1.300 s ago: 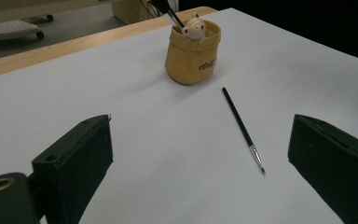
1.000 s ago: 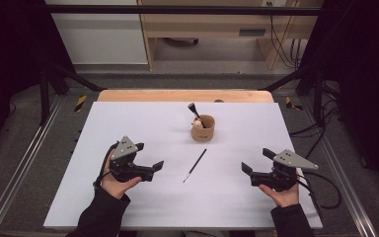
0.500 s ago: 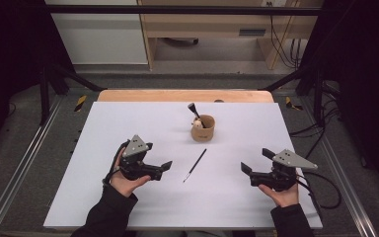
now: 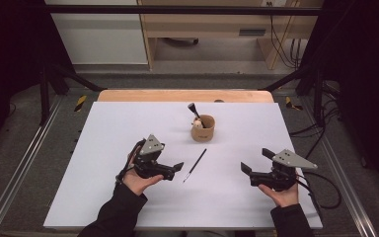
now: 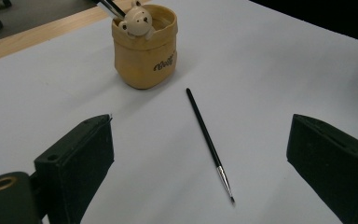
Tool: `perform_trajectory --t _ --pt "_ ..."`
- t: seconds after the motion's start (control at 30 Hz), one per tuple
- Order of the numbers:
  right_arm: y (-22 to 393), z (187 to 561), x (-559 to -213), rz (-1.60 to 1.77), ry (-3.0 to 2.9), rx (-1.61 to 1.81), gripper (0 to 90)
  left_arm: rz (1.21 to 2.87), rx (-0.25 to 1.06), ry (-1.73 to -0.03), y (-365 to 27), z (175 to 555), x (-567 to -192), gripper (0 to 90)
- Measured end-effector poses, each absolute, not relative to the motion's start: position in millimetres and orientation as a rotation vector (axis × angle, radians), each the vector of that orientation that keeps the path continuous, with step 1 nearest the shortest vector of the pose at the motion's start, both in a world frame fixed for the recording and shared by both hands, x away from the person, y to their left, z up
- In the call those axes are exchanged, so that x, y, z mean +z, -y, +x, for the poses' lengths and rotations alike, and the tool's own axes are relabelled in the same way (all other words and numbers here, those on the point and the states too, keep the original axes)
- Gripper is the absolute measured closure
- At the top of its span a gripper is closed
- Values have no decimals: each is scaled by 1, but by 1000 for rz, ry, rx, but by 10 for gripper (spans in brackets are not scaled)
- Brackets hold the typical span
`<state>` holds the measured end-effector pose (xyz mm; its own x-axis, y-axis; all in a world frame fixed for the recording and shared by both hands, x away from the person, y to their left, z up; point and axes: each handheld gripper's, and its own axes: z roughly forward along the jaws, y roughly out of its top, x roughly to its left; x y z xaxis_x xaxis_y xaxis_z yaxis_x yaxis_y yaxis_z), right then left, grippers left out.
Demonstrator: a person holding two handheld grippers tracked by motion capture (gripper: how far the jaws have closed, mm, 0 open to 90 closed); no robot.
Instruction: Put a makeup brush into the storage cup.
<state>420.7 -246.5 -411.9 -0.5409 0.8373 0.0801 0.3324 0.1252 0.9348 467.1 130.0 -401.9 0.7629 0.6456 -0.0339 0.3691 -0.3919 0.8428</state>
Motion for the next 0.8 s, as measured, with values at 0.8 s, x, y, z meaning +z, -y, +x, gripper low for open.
perform_trajectory --t 0.8 --pt "246 421 -411 1127 -1941 1413 75 2117 340 -742 -100 481 -407 83"
